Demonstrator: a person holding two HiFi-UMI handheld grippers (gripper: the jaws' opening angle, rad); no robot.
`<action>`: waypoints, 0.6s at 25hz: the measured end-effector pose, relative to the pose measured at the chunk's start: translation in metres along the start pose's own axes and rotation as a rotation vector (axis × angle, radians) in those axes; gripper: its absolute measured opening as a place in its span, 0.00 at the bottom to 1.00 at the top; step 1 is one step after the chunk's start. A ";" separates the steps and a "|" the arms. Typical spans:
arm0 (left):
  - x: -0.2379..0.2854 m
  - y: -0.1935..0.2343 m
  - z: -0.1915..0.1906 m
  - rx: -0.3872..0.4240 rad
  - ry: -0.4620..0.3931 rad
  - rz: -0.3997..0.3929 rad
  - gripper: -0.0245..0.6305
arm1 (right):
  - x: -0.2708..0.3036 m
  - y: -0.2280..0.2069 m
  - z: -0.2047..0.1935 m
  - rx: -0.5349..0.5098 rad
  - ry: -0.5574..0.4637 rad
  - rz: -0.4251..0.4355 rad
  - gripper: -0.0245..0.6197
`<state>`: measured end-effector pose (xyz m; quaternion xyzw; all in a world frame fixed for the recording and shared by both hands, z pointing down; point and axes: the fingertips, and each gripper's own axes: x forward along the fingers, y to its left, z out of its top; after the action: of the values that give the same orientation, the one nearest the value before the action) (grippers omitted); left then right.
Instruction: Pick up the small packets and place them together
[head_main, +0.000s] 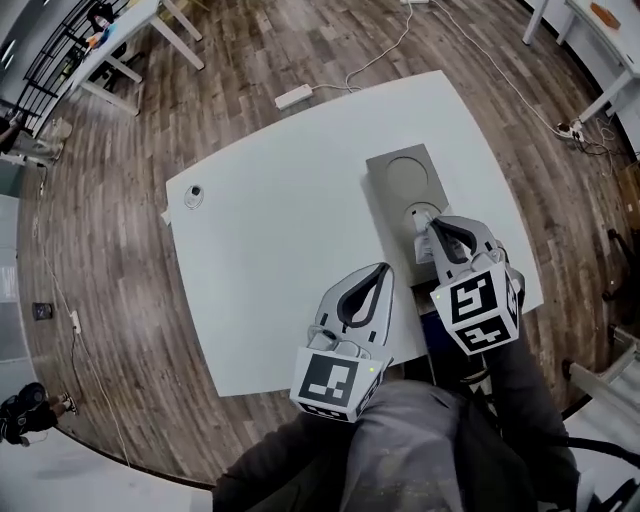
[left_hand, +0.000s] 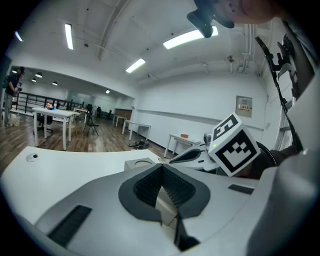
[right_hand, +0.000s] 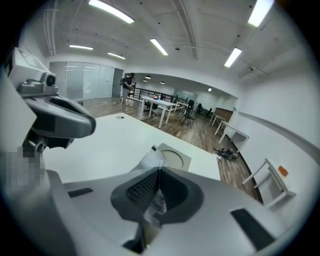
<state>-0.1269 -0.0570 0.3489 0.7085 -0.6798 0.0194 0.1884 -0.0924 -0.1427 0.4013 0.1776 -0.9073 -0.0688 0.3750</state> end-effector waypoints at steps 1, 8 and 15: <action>0.000 0.004 -0.002 -0.007 0.009 0.017 0.04 | 0.008 -0.004 0.001 -0.005 0.007 0.006 0.05; 0.000 0.026 -0.017 -0.050 0.047 0.092 0.04 | 0.043 -0.004 -0.004 0.004 0.055 0.061 0.10; -0.009 0.033 -0.014 -0.058 0.032 0.103 0.04 | 0.042 -0.002 0.003 0.026 0.029 0.060 0.18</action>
<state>-0.1560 -0.0446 0.3670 0.6664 -0.7126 0.0207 0.2183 -0.1213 -0.1604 0.4265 0.1562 -0.9075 -0.0430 0.3876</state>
